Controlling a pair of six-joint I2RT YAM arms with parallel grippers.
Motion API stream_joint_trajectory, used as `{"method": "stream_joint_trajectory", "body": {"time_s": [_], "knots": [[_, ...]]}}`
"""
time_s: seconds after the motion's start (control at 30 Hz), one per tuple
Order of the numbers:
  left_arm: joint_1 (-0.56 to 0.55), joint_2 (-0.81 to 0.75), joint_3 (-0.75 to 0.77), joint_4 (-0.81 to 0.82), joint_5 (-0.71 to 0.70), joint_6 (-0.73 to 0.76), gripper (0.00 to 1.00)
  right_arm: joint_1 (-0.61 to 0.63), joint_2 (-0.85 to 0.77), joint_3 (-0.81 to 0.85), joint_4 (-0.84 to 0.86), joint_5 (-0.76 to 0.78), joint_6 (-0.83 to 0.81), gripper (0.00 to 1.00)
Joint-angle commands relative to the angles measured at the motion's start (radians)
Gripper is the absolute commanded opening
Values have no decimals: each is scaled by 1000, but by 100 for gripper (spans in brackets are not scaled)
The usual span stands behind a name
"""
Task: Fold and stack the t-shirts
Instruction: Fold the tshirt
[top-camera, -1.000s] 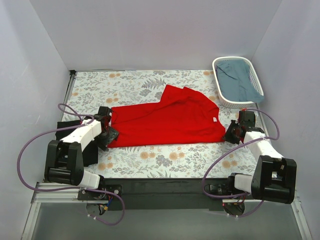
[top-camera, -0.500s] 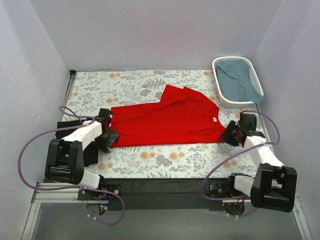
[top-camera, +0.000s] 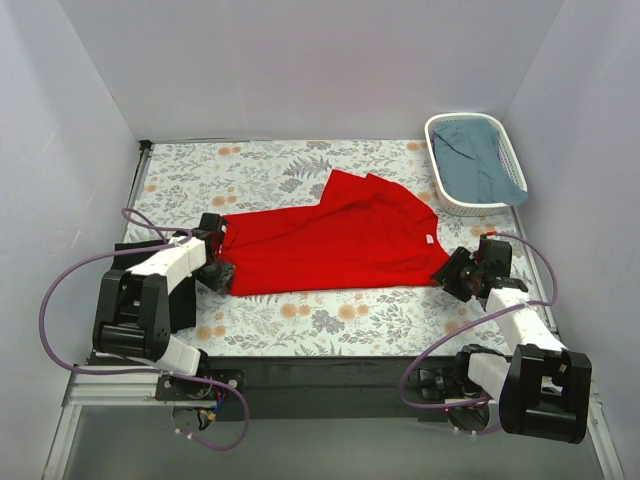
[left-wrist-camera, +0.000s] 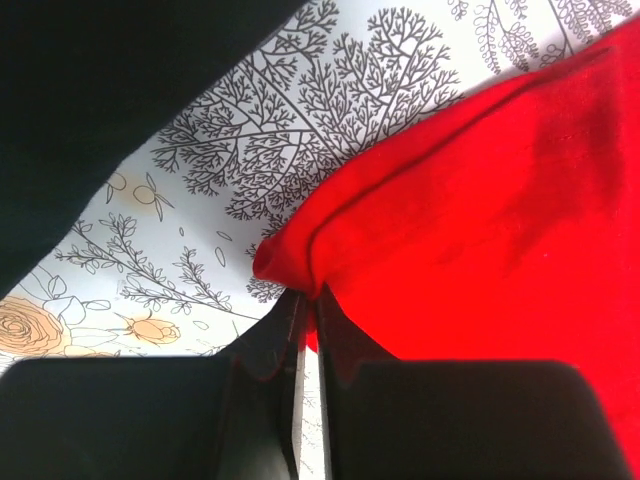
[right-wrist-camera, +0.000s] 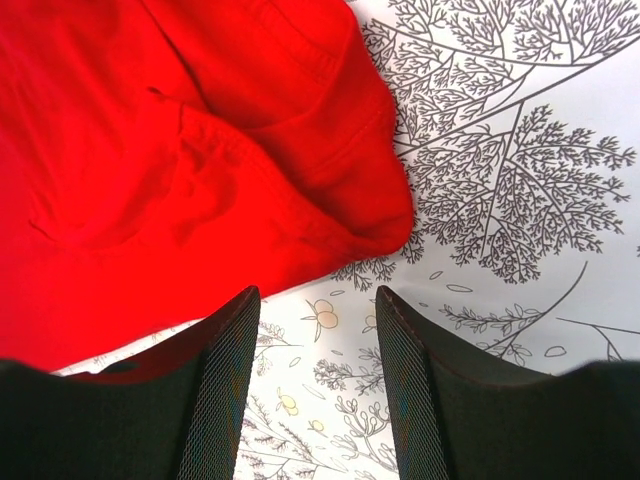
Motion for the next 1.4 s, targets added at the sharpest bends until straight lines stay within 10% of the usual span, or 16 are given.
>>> {"method": "stream_joint_trajectory", "body": {"time_s": [0.0, 0.47, 0.7, 1.37], "knots": [[1, 49, -17, 61, -35, -8, 0, 5, 19, -25, 81, -12, 59, 57], [3, 40, 9, 79, -36, 44, 0, 5, 179, 13, 204, 118, 44, 47], [3, 25, 78, 114, -19, 125, 0, 5, 190, 91, 199, 80, 2, 2], [4, -296, 772, -167, -62, 198, 0, 3, -49, 933, -175, -158, 4, 1]]}}
